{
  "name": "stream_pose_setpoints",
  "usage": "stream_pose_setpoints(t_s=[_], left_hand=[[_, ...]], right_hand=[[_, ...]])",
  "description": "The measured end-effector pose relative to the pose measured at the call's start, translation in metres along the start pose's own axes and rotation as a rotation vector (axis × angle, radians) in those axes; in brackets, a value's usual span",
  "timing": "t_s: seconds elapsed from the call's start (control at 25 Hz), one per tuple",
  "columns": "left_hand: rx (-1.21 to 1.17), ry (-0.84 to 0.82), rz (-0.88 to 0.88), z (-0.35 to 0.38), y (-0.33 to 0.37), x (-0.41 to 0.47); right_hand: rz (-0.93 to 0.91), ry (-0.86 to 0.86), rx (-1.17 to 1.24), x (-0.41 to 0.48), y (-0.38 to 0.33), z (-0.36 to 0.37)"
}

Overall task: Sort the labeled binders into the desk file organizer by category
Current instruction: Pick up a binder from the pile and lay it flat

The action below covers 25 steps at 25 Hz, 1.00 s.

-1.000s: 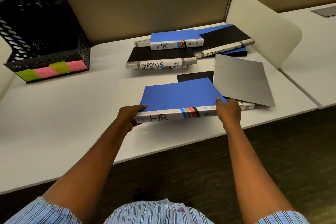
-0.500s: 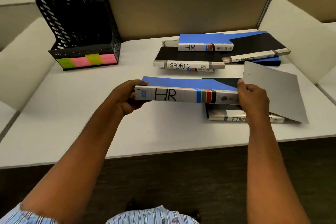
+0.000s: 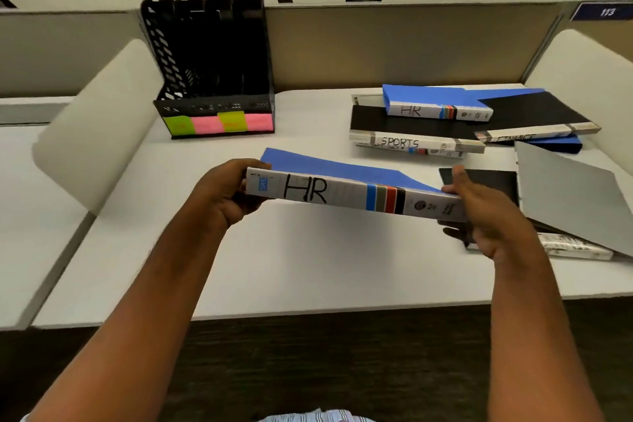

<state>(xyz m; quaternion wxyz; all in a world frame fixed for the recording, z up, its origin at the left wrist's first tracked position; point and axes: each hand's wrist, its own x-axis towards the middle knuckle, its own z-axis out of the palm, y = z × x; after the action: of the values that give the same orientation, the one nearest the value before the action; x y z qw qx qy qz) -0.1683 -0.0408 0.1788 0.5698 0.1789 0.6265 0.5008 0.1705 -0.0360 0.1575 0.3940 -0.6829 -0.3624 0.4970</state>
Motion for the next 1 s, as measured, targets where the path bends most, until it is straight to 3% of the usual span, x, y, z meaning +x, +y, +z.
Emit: stream_pose_setpoints(t_s=[0.12, 0.28, 0.48, 0.6, 0.72, 1.0], left_hand=[[-0.02, -0.006, -0.005, -0.056, 0.019, 0.014], [-0.042, -0.018, -0.04, -0.109, 0.032, 0.031], [-0.173, -0.004, -0.029, -0.154, 0.041, 0.053], [-0.445, -0.231, -0.024, -0.167, 0.037, 0.063], [-0.5, -0.384, 0.152, -0.152, 0.012, 0.057], [-0.348, -0.116, 0.288, -0.123, -0.017, 0.065]], right_hand=[[0.11, -0.15, 0.29, -0.014, 0.0, 0.045], [0.149, -0.198, 0.651, -0.029, 0.008, 0.105], [0.039, -0.119, 0.563, -0.051, 0.006, 0.173], [0.021, -0.145, 0.616, -0.061, 0.006, 0.204], [0.118, -0.243, 0.667, -0.069, 0.005, 0.238], [0.268, -0.502, 0.366, -0.079, 0.025, 0.302]])
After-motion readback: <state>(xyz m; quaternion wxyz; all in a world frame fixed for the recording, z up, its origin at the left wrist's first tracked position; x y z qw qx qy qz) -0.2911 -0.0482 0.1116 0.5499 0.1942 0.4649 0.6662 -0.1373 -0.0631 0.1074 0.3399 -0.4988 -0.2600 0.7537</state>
